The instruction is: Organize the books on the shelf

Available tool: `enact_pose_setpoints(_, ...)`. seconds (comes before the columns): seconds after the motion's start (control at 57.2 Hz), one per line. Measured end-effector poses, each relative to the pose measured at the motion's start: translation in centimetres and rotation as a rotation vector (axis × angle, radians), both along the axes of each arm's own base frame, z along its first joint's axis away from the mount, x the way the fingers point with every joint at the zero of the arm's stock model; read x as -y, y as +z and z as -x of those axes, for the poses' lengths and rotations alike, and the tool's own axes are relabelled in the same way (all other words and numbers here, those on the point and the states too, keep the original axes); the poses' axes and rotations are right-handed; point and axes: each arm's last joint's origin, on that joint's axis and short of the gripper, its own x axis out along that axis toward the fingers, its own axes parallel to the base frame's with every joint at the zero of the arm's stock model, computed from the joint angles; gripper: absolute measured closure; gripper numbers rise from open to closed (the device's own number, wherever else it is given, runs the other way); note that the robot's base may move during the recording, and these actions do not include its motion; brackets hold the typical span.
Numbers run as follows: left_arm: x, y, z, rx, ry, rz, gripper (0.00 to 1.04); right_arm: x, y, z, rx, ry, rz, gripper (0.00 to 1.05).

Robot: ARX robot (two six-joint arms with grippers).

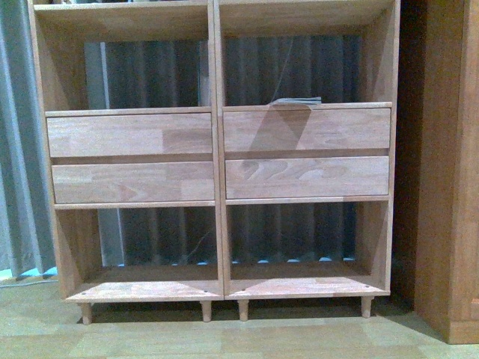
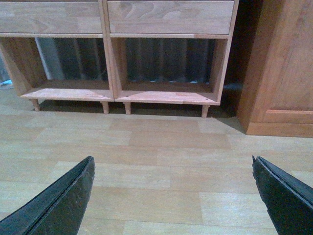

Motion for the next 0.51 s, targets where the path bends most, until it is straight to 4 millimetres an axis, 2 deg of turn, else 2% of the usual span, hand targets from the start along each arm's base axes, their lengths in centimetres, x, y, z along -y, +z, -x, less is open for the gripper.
enact_pose_setpoints(0.507, 0.0, 0.0, 0.0, 0.0, 0.0, 0.0, 0.07, 0.0, 0.0, 0.0, 0.0, 0.0, 0.0, 0.07)
